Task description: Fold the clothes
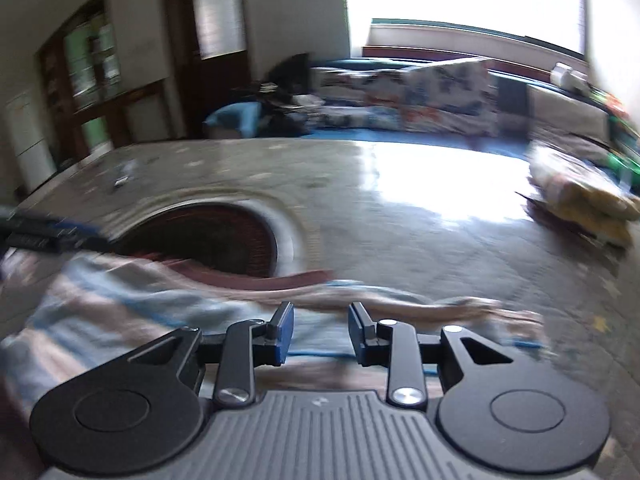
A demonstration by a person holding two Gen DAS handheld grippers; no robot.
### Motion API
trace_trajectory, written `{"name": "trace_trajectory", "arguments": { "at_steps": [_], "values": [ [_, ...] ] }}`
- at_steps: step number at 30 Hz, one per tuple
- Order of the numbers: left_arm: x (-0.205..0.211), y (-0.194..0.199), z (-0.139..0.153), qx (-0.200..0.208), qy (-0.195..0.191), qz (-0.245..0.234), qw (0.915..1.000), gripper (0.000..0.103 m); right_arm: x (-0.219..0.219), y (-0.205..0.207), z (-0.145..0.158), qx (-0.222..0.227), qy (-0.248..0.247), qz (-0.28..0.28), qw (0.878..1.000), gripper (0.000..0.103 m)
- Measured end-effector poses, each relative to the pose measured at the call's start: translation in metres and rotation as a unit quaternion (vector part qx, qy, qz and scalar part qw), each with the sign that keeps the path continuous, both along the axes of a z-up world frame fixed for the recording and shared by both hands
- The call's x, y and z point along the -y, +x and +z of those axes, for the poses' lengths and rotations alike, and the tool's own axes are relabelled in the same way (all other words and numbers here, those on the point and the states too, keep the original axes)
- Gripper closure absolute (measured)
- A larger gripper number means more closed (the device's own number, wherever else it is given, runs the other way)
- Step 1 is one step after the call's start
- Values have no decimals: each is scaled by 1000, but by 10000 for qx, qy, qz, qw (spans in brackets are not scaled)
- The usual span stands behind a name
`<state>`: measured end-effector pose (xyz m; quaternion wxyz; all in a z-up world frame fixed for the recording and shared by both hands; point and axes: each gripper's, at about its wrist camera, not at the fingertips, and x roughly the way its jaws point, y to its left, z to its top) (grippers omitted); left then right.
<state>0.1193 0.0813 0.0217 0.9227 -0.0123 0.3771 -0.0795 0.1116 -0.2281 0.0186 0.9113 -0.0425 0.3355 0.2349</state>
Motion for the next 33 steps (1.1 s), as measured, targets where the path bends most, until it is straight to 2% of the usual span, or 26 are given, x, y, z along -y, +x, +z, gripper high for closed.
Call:
{"name": "trace_trajectory", "arguments": {
  "at_steps": [4,6,13,20,23,29,33],
  "values": [
    [-13,-6,-1,-110,-116,12,9999,67,-36,-8,-1,47,-118,557,9984,71],
    [-13,-6,-6,-134,-12,34,9999,67,-54,-9,-4,43,-172,763,9969,71],
    [-20,1,-19,-213,110,194,9995,67,-96,-2,-18,-1,-293,934,9952,71],
    [-17,-9,-10,-62,55,44,10000,67,-115,-17,-15,-39,-211,1412,9898,71],
    [-16,-5,-16,-151,141,27,9998,67,-124,-32,-12,-92,-122,1781,9839,71],
    [-16,-5,-19,-77,204,8,9998,67,-148,-68,-6,-21,-121,2561,9666,71],
    [-18,-4,-20,-37,195,36,9998,67,-161,-95,-9,242,-295,2904,9562,71]
  ]
}}
